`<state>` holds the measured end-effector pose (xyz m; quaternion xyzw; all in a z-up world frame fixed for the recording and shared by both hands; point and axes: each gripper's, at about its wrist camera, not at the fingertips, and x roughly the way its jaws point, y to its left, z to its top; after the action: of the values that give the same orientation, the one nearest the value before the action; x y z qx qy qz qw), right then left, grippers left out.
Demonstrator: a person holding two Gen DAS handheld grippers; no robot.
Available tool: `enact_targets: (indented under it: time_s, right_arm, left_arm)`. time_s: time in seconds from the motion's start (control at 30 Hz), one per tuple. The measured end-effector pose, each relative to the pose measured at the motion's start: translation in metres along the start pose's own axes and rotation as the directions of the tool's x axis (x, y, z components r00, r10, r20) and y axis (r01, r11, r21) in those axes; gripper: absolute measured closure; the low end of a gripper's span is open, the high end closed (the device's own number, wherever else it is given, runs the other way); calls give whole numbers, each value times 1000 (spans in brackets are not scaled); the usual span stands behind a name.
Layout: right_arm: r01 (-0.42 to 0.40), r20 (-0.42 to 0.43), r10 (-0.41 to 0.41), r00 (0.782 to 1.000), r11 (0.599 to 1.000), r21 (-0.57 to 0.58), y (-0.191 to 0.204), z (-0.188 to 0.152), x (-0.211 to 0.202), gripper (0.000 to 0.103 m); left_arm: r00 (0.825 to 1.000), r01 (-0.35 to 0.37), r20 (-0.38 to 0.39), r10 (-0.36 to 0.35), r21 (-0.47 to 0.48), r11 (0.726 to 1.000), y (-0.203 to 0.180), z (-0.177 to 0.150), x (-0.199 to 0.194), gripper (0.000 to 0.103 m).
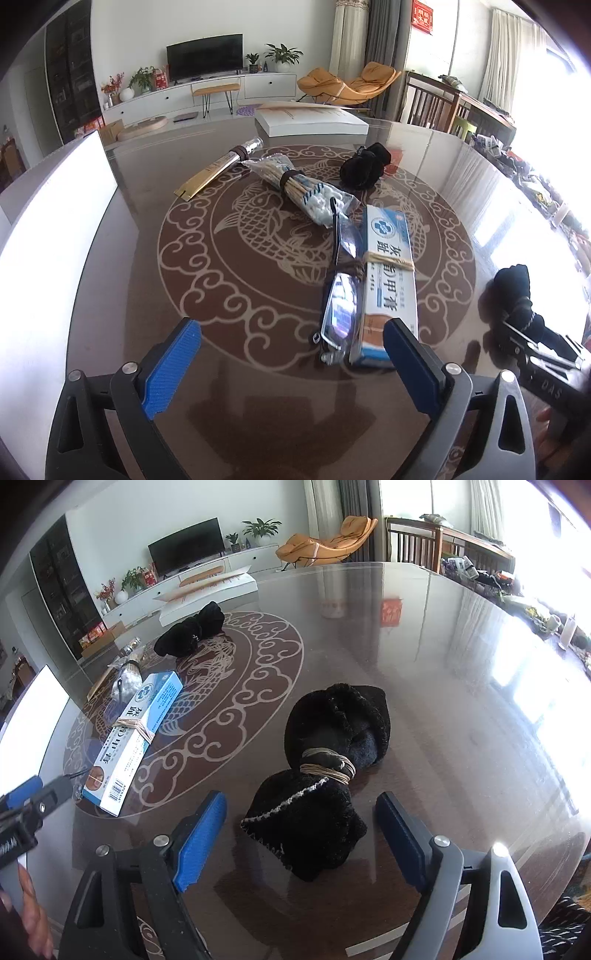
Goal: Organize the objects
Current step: 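Grasp the blue-framed eyeglasses with the left gripper while the right approaches the black pouch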
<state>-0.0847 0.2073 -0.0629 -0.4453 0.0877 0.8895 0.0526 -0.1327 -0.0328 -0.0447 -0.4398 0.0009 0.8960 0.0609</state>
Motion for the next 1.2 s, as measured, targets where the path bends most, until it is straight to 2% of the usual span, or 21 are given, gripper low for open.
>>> enact_targets:
  time_s: [0.07,0.1,0.17,0.27,0.4,0.5,0.6,0.63,0.67,0.73,0.83,1.03,1.2]
  right_arm:
    - [3,0,-3,1000,1000,-5,0,0,0,18]
    - [3,0,-3,1000,1000,-5,0,-1,0,18]
    - [3,0,-3,1000,1000,-6,0,-1,1,18]
    - [2,0,-2,1000,1000,-10,0,-2,1,16]
    - [3,-3,-4,1000,1000,-19,2,-3,2,13]
    - [7,-5,-7,1000,1000,-25,4,-3,3,12]
    - [9,-7,-10,1000,1000,-29,5,-3,4,11]
    - [11,-7,-11,1000,999,-30,5,-3,4,11]
    - [12,-7,-13,1000,999,-31,5,-3,4,11]
    - [14,-8,-14,1000,999,-34,5,-3,5,11]
    - [12,-8,-12,1000,999,-33,5,-3,4,10]
    - [10,-7,-10,1000,999,-32,6,-3,4,10]
    - [11,-7,-11,1000,999,-35,7,-3,5,9]
  left_arm:
    - [998,20,-58,-22,-27,999,3,9,20,38]
    - [996,33,-86,-36,-40,999,5,11,29,47]
    - [998,7,-64,-8,-20,1000,4,13,33,67]
    - [997,37,-64,-42,-72,997,16,6,30,75]
    - [998,12,-59,-16,-67,998,31,-18,16,81]
    - [996,1,-87,0,18,1000,28,-35,0,81]
    - [995,-1,-100,5,38,999,29,-38,-8,77]
    - [995,-9,-95,12,32,999,31,-34,-9,65]
    - [996,-22,-88,23,17,1000,34,-29,-8,48]
    - [996,-42,-75,40,-29,999,39,-18,-4,36]
    - [993,-65,-97,61,-38,997,36,-5,9,36]
    - [981,-159,-99,166,73,984,15,-4,23,36]
    - [981,-177,-69,184,93,980,12,-4,24,36]
